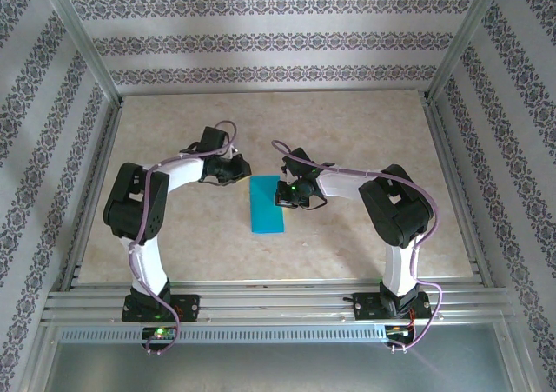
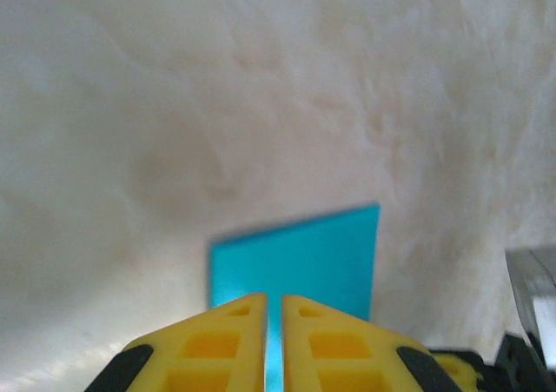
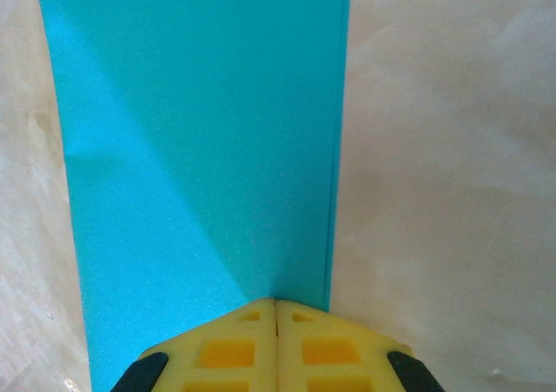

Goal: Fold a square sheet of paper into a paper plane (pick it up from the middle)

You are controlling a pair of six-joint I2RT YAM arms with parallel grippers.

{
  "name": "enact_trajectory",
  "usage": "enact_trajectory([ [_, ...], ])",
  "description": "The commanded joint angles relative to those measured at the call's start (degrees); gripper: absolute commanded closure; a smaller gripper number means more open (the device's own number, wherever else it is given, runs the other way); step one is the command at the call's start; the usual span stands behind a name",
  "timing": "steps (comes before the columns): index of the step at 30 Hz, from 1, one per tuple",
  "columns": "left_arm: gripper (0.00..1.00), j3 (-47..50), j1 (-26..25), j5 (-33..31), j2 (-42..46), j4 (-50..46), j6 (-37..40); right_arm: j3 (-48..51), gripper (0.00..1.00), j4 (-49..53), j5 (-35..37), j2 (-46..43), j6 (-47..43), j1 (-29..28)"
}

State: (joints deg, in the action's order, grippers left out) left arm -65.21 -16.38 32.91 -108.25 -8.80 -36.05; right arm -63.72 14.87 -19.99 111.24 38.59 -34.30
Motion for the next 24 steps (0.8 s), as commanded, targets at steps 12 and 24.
enact_trajectory([
  [12,0.94,4.72,-4.99,0.68,-1.22,-0.73,-3.12,6.46,0.91,13.77,9.91,2.5,-0.51,2.26],
  [24,0.95,5.42,-5.12,0.67,-2.41,0.97,-2.88,4.57,0.82,-1.84,-8.35,-10.27,2.79,4.94],
])
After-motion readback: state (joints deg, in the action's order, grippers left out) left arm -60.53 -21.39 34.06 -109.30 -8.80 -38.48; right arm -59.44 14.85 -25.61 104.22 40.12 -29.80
